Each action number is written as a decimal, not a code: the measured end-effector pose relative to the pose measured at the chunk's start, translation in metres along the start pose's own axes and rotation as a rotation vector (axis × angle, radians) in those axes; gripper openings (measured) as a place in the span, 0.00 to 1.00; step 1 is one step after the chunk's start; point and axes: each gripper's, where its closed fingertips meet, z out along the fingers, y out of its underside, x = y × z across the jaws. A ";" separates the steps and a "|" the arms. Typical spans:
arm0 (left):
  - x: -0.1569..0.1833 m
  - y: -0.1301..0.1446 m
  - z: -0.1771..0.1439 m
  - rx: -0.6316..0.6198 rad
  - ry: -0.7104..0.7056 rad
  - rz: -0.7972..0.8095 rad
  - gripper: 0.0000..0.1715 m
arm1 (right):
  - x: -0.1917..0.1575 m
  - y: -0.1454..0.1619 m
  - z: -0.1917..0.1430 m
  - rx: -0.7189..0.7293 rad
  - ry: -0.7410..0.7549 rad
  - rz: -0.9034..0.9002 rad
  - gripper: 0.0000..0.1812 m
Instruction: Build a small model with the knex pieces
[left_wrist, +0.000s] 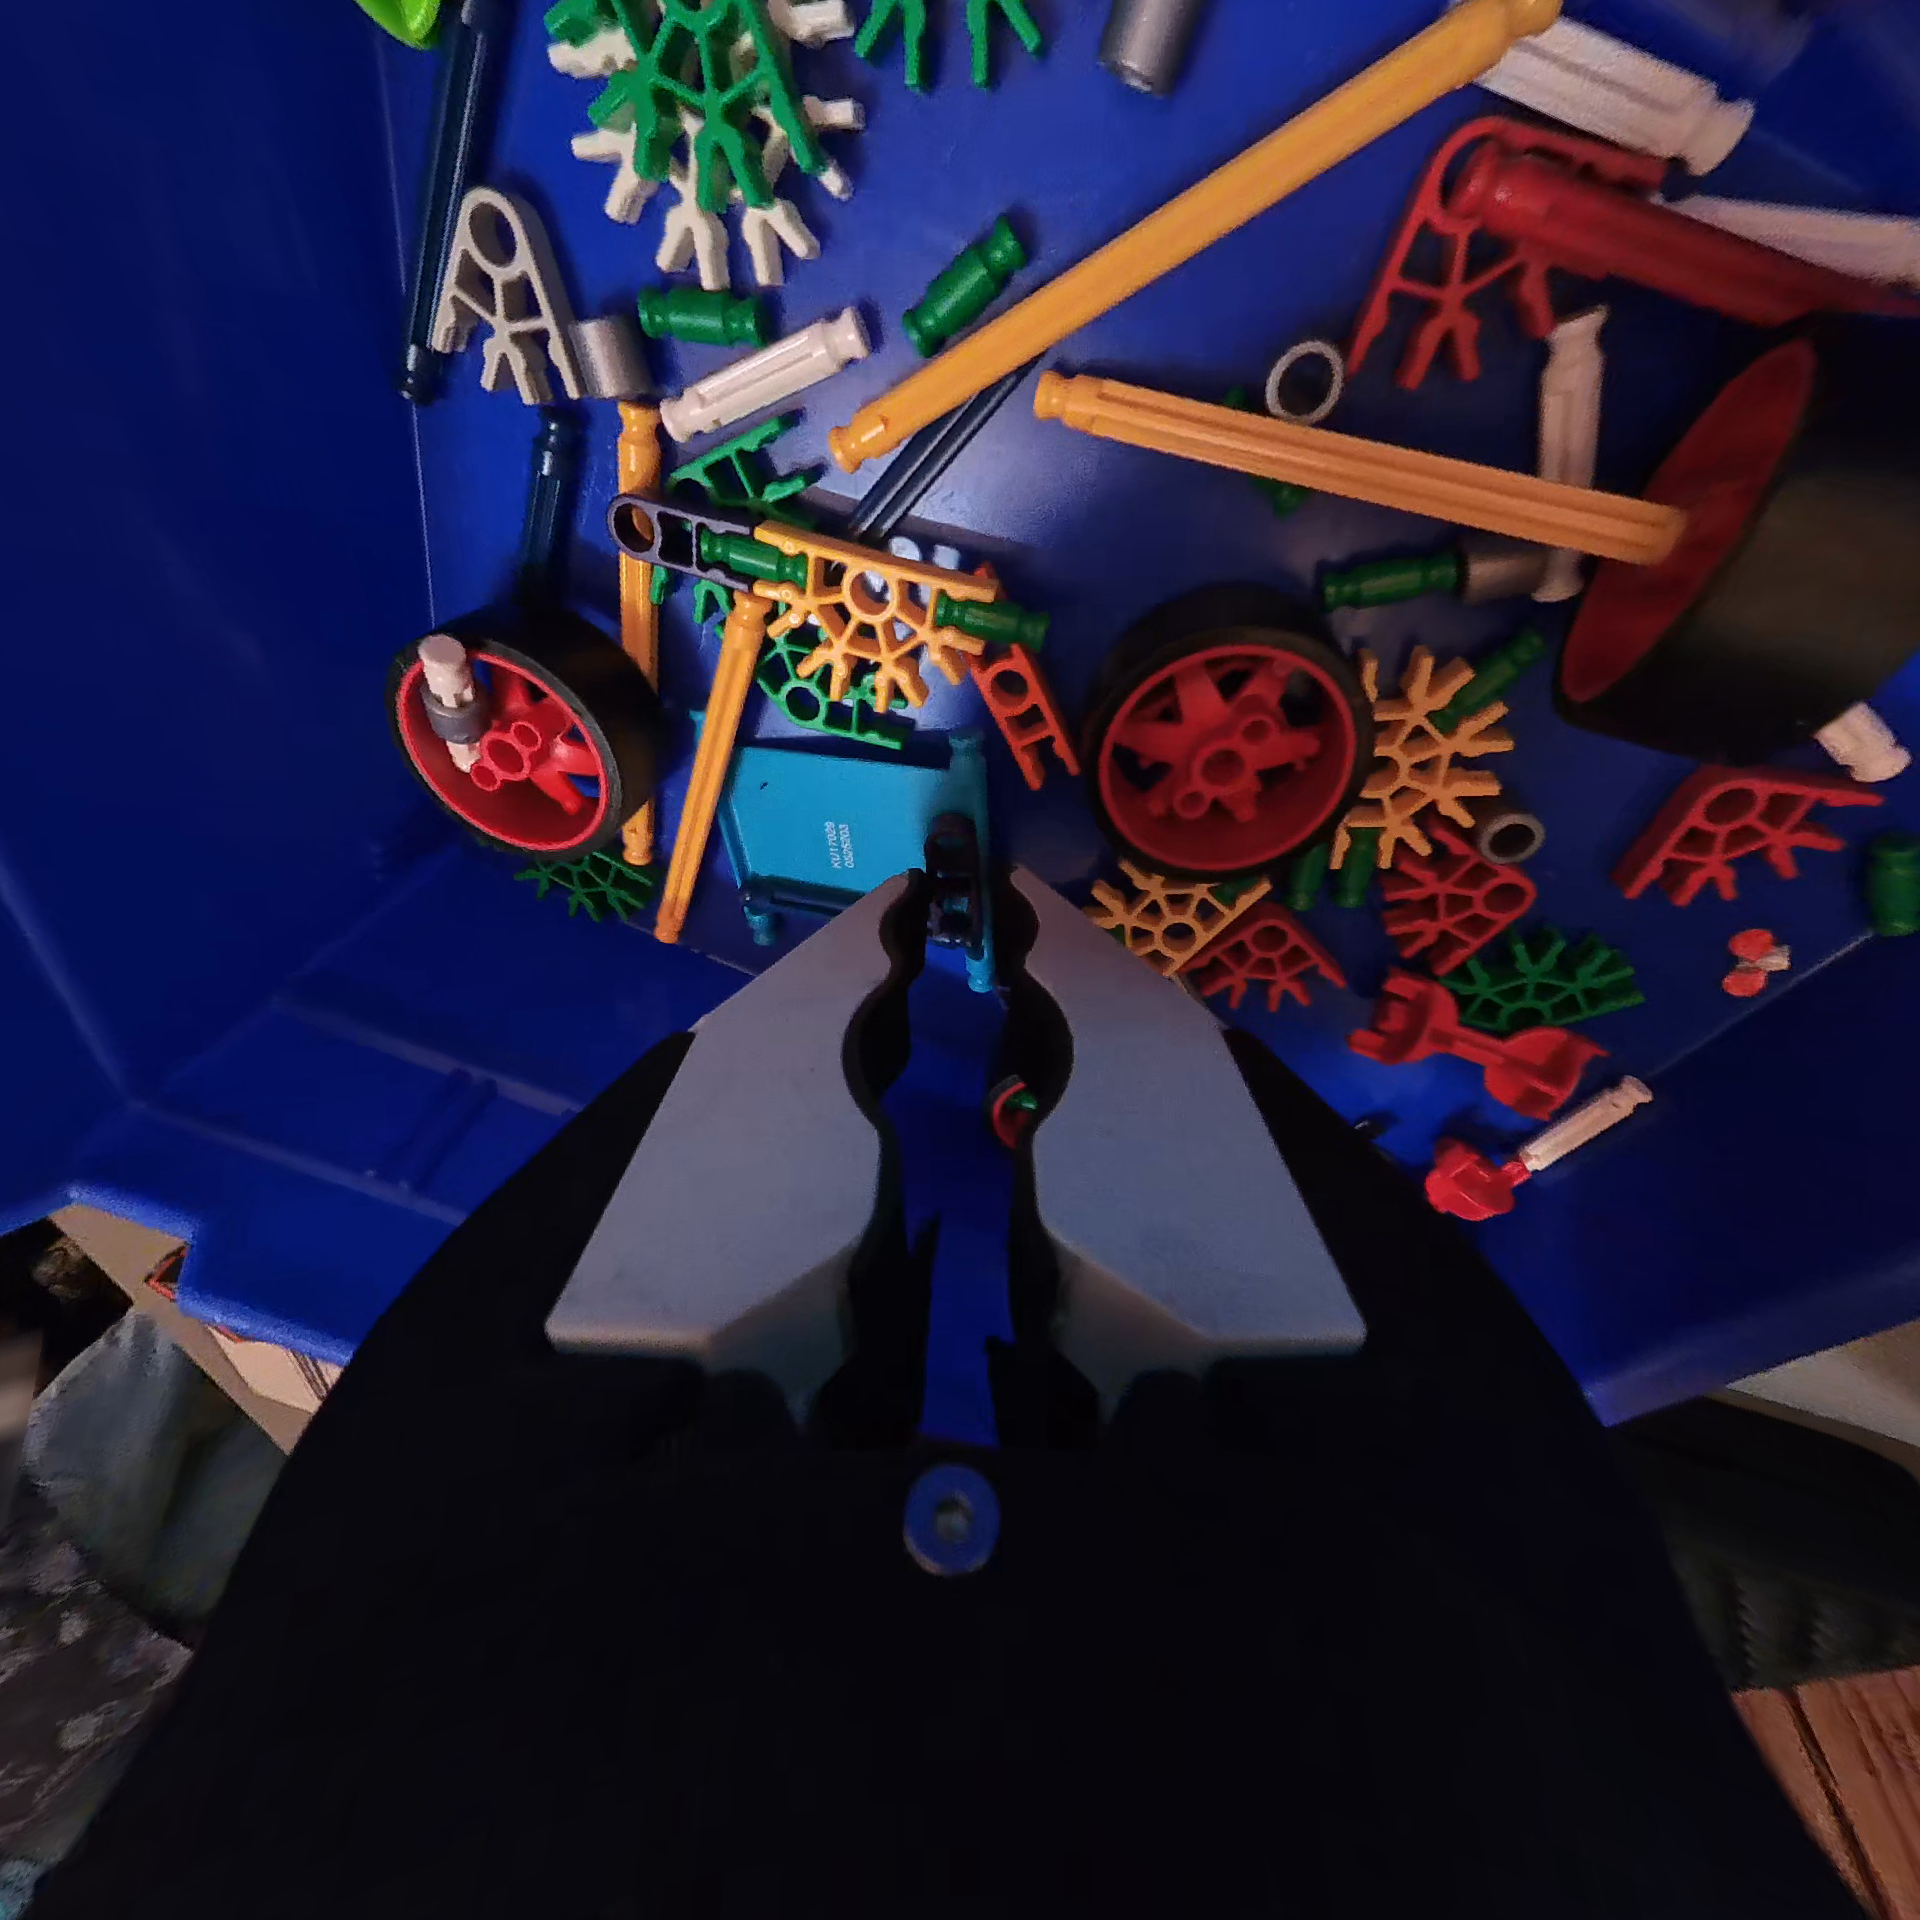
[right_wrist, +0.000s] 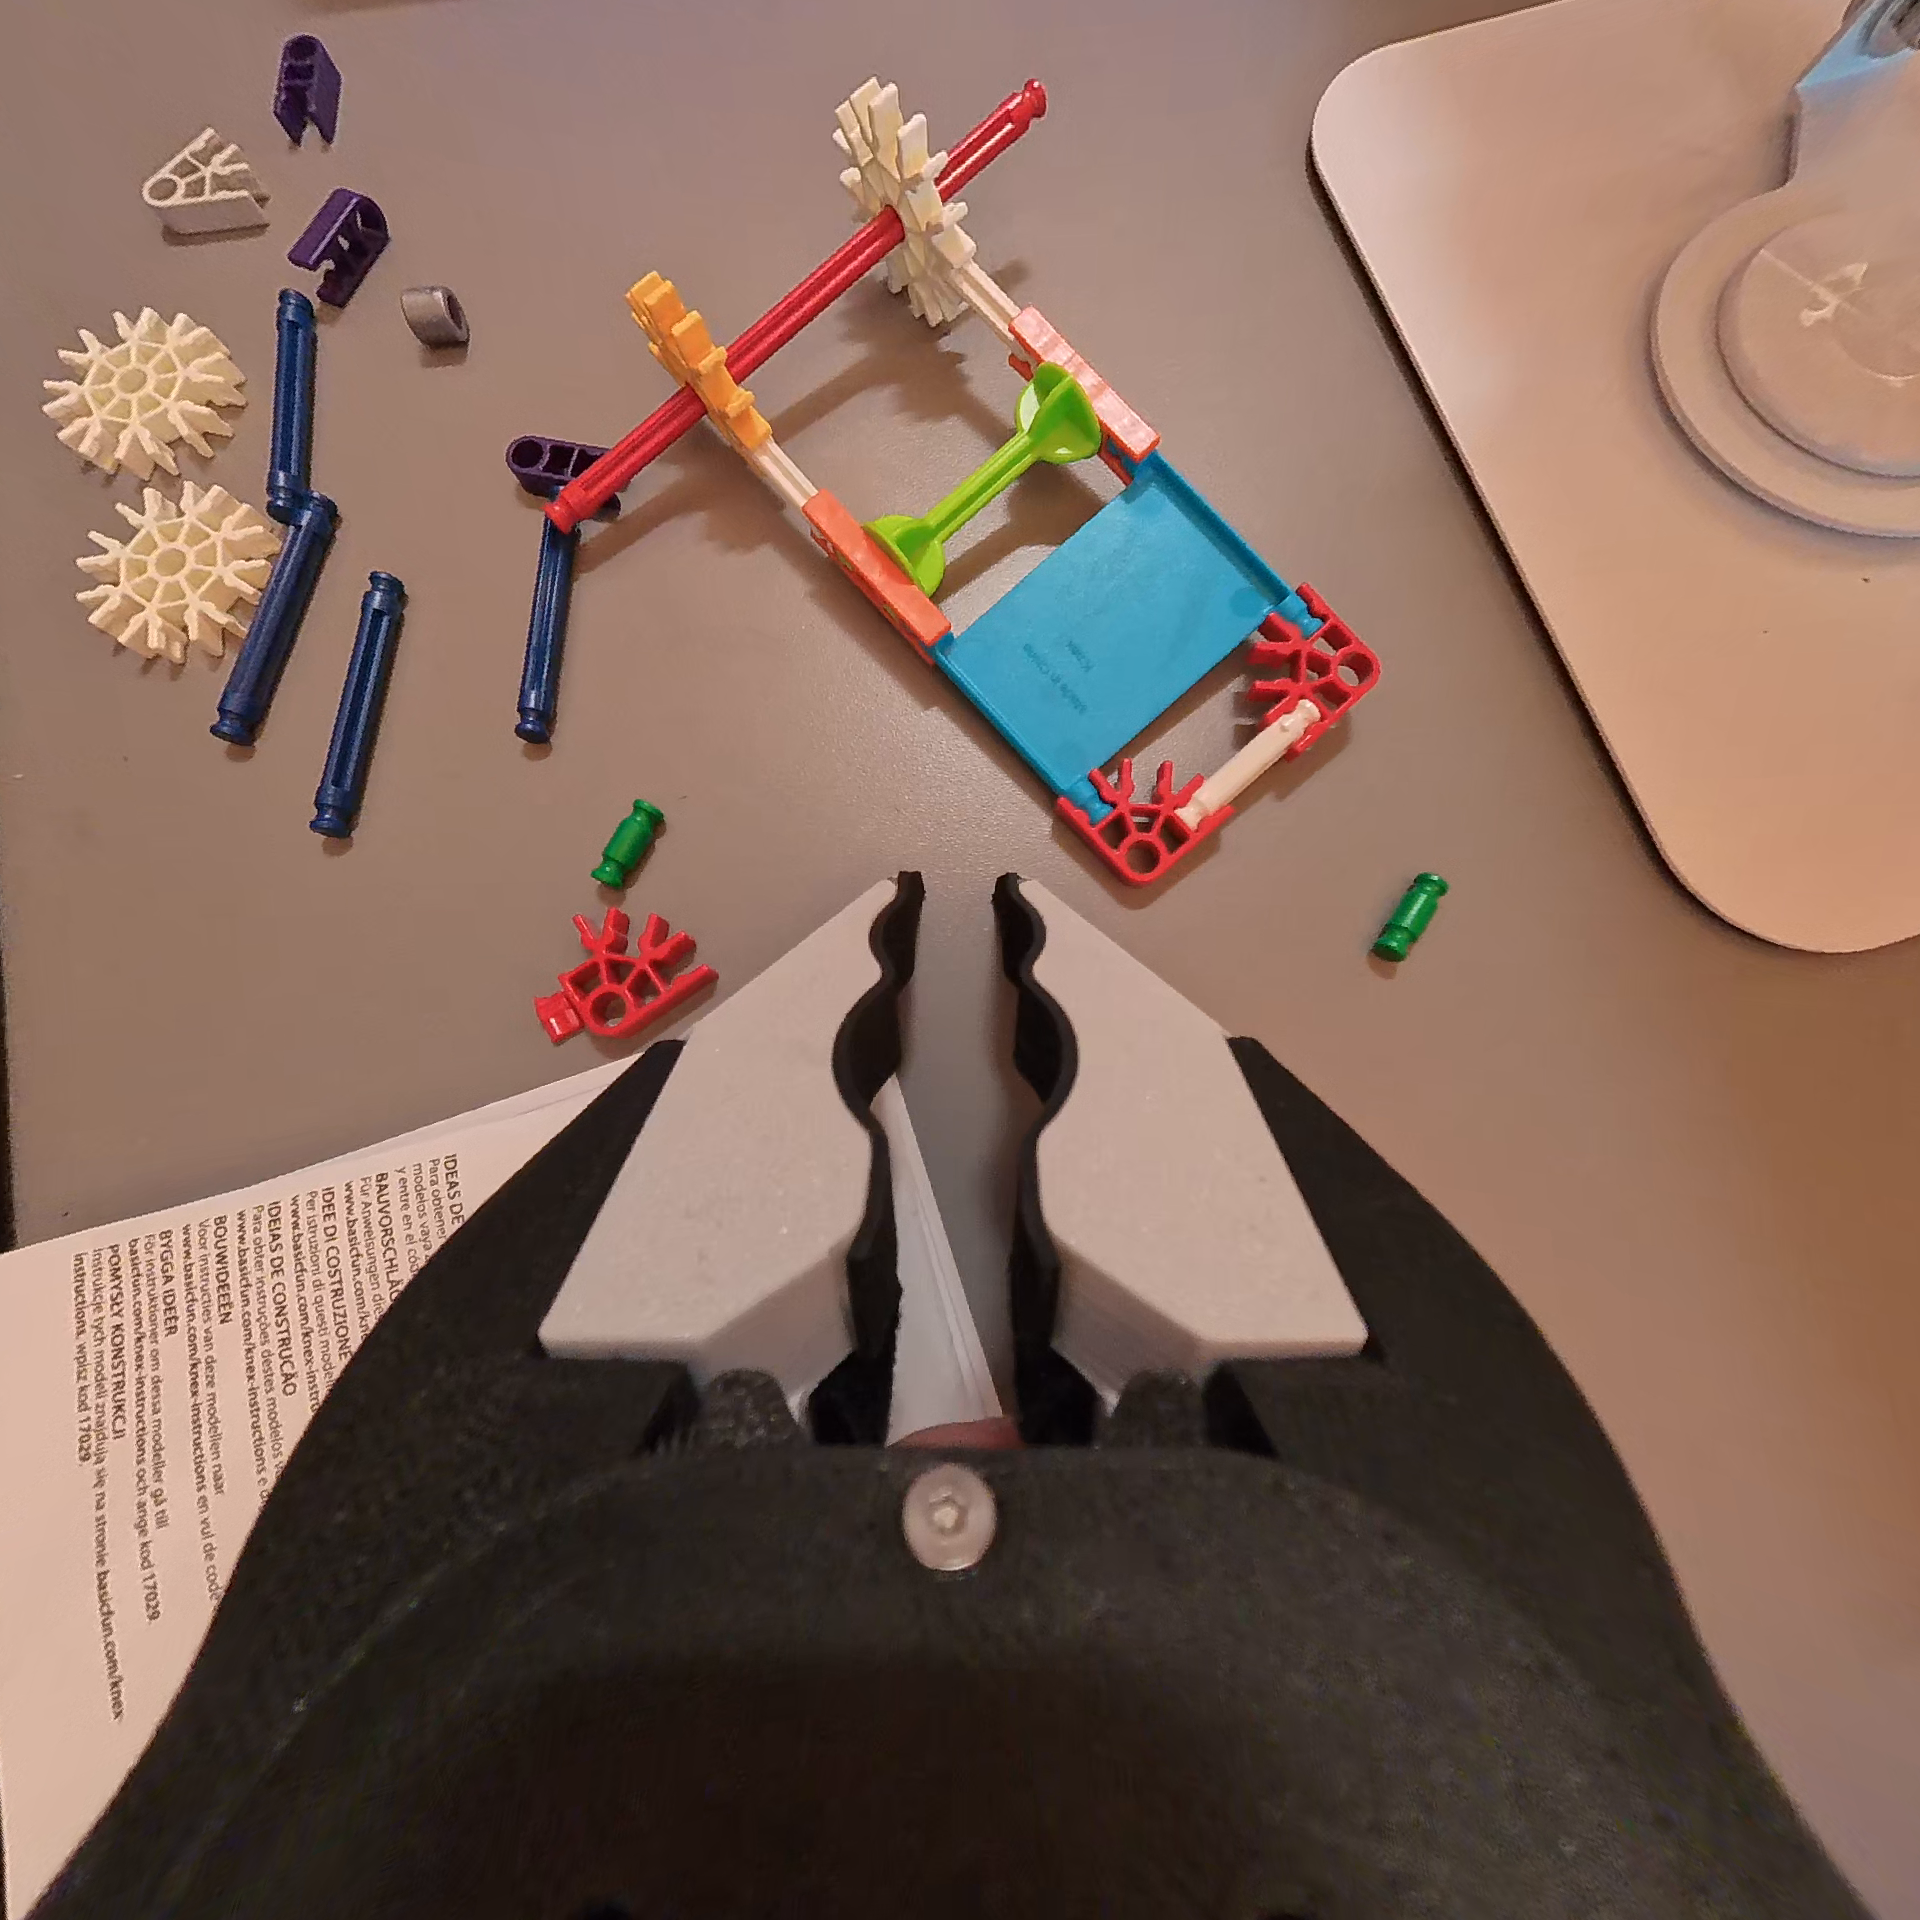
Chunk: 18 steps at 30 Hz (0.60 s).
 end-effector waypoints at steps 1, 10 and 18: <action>0.000 0.000 -0.001 0.000 -0.006 0.002 0.06 | 0.000 0.000 0.000 0.000 0.000 0.000 0.08; -0.006 -0.002 -0.010 0.042 -0.133 0.037 0.06 | 0.000 0.000 0.000 -0.001 0.002 -0.004 0.07; -0.011 -0.005 -0.024 0.080 -0.305 0.102 0.06 | 0.000 0.000 0.000 -0.003 0.003 -0.006 0.07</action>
